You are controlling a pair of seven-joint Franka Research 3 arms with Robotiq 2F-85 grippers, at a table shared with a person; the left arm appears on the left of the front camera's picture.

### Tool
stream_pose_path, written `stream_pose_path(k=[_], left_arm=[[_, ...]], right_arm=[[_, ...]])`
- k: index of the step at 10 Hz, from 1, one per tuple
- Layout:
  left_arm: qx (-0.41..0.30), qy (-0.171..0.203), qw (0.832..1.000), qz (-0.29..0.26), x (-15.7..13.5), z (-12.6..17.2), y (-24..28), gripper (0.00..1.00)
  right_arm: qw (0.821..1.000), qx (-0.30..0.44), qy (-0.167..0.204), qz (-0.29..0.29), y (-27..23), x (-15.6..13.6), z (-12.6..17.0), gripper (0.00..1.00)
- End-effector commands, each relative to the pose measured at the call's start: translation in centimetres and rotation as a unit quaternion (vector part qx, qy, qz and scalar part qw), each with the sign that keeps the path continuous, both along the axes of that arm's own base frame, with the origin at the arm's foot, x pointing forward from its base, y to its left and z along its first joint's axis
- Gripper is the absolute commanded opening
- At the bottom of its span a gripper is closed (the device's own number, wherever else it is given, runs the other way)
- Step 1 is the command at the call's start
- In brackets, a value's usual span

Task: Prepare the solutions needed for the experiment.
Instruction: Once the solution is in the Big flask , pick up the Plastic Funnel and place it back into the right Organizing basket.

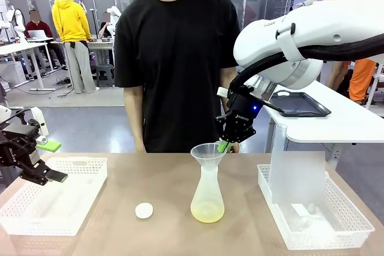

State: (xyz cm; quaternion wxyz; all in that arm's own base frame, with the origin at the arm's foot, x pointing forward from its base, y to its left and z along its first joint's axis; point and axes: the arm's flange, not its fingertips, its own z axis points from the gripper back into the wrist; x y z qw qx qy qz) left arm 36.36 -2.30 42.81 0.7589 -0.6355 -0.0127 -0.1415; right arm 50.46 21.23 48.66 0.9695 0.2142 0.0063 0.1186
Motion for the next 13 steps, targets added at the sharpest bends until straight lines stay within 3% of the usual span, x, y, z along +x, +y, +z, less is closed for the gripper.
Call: stream_pose_path(k=[1,4,7,11,13], left_arm=[[-0.011,-0.002,1.0,-0.001,-0.1,0.1,-0.1,1.0],[-0.011,-0.002,1.0,-0.001,-0.1,0.1,-0.1,1.0],[-0.011,-0.002,1.0,-0.001,-0.1,0.1,-0.1,1.0],[-0.011,-0.002,1.0,-0.001,-0.1,0.1,-0.1,1.0],[-0.011,-0.002,1.0,-0.001,-0.1,0.1,-0.1,1.0]], right_arm=[[1.0,0.006,-0.013,-0.013,0.2,-1.1,0.7,0.0],[0.999,0.029,-0.03,-0.011,-0.2,-2.0,2.4,0.0],[0.995,0.066,-0.07,0.004,-0.7,-2.5,4.4,0.0],[0.992,0.058,-0.113,0.007,-0.9,-5.5,9.2,0.0],[0.988,0.094,-0.12,0.027,-1.4,-6.8,11.4,0.0]])
